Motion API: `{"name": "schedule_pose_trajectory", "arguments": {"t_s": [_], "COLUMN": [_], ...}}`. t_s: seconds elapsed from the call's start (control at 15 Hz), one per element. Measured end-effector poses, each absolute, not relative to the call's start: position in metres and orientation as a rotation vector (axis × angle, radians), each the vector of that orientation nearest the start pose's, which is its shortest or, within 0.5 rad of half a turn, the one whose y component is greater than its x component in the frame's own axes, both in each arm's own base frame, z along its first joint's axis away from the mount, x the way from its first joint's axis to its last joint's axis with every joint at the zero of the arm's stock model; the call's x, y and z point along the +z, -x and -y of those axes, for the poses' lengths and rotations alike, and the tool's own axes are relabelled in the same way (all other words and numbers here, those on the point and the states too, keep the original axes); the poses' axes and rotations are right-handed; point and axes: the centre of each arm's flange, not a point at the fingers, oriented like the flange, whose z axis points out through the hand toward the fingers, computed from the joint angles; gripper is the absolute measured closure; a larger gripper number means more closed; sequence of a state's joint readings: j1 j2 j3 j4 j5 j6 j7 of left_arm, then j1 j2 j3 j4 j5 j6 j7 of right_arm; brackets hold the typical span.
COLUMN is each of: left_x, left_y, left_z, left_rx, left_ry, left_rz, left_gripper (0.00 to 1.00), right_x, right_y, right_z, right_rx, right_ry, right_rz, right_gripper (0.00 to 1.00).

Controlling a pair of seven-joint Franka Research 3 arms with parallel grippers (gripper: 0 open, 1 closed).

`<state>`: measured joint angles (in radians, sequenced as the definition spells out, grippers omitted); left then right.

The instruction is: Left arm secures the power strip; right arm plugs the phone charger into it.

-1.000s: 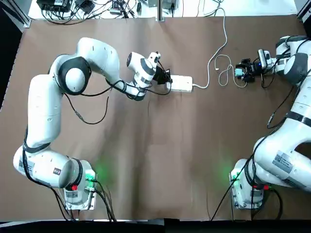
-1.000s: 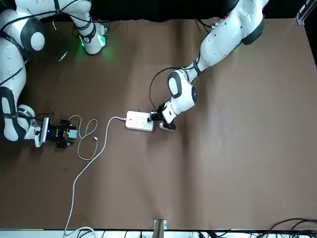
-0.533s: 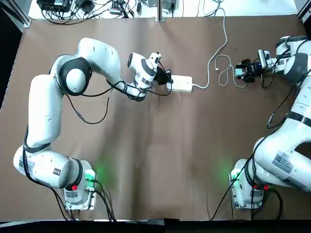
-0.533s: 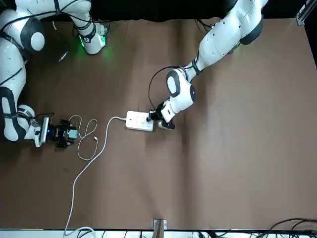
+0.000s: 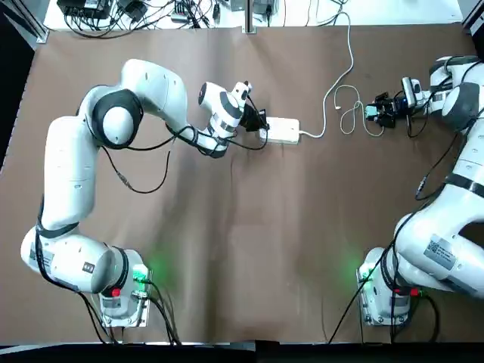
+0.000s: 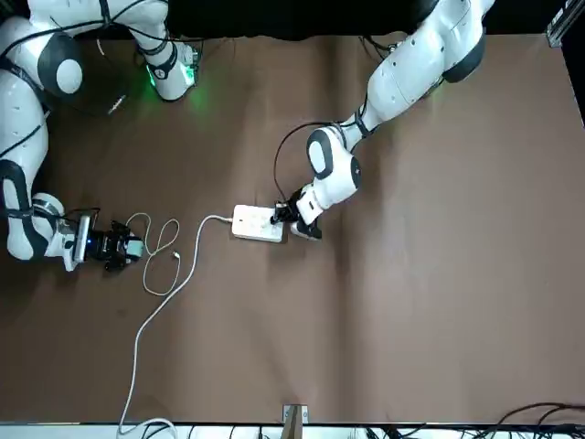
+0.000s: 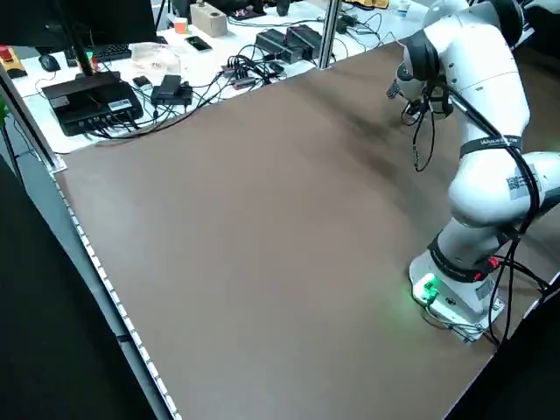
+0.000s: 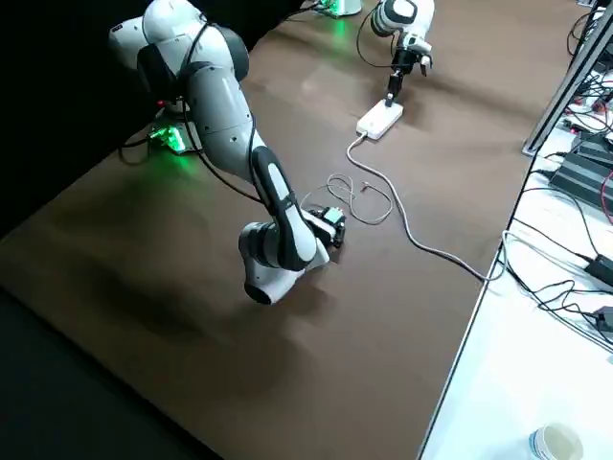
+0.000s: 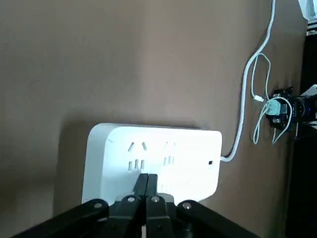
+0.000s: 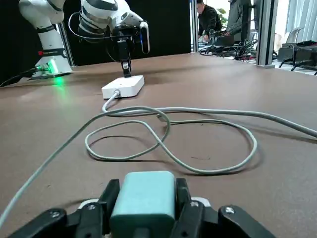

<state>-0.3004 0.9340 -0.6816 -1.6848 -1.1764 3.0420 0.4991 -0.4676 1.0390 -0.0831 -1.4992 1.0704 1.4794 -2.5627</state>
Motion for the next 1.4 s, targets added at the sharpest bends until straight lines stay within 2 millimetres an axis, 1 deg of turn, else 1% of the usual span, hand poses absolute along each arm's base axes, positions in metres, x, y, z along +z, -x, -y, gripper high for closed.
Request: {"name": "schedule_pose_trajectory", "arguments": {"t_s": [0.07, 0.13, 0.27, 0.47, 0.6, 0.67, 0.73, 0.8, 0.93, 1.07, 1.2, 1.4], "left_x": [0.148, 0.148, 0.148, 0.148, 0.148, 0.148, 0.148, 0.148, 0.148, 0.148, 0.148, 0.148], "left_y": [-0.477, -0.477, -0.477, -0.477, -0.477, -0.477, -0.477, -0.477, -0.477, -0.477, -0.477, -0.477], "left_z": [0.480, 0.480, 0.480, 0.480, 0.480, 0.480, 0.480, 0.480, 0.480, 0.480, 0.480, 0.480], "left_rx": [0.080, 0.083, 0.089, 0.091, 0.091, 0.091, 0.091, 0.091, 0.091, 0.093, 0.104, 0.109], "left_ry": [-2.289, -2.289, -2.290, -2.290, -2.290, -2.290, -2.290, -2.290, -2.290, -2.290, -2.290, -2.291], "left_rz": [-0.069, -0.061, -0.048, -0.044, -0.044, -0.044, -0.044, -0.044, -0.043, -0.039, -0.015, -0.002], "left_gripper": [0.99, 0.99, 0.99, 0.99, 0.99, 0.99, 0.99, 0.99, 0.99, 0.99, 0.99, 0.99], "right_x": [0.052, 0.052, 0.052, 0.054, 0.063, 0.073, 0.088, 0.109, 0.157, 0.209, 0.262, 0.343], "right_y": [-0.562, -0.562, -0.562, -0.563, -0.566, -0.570, -0.575, -0.582, -0.595, -0.607, -0.619, -0.630], "right_z": [0.222, 0.222, 0.223, 0.224, 0.228, 0.232, 0.236, 0.240, 0.246, 0.242, 0.228, 0.197], "right_rx": [-1.043, -1.043, -1.044, -1.027, -0.956, -0.914, -0.879, -0.847, -0.795, -0.741, -0.675, -0.528], "right_ry": [1.467, 1.467, 1.466, 1.465, 1.494, 1.515, 1.539, 1.565, 1.623, 1.671, 1.725, 1.867], "right_rz": [1.314, 1.314, 1.313, 1.322, 1.314, 1.314, 1.317, 1.323, 1.327, 1.352, 1.375, 1.331], "right_gripper": [0.48, 0.48, 0.53, 0.52, 0.52, 0.52, 0.52, 0.52, 0.52, 0.52, 0.52, 0.52]}}
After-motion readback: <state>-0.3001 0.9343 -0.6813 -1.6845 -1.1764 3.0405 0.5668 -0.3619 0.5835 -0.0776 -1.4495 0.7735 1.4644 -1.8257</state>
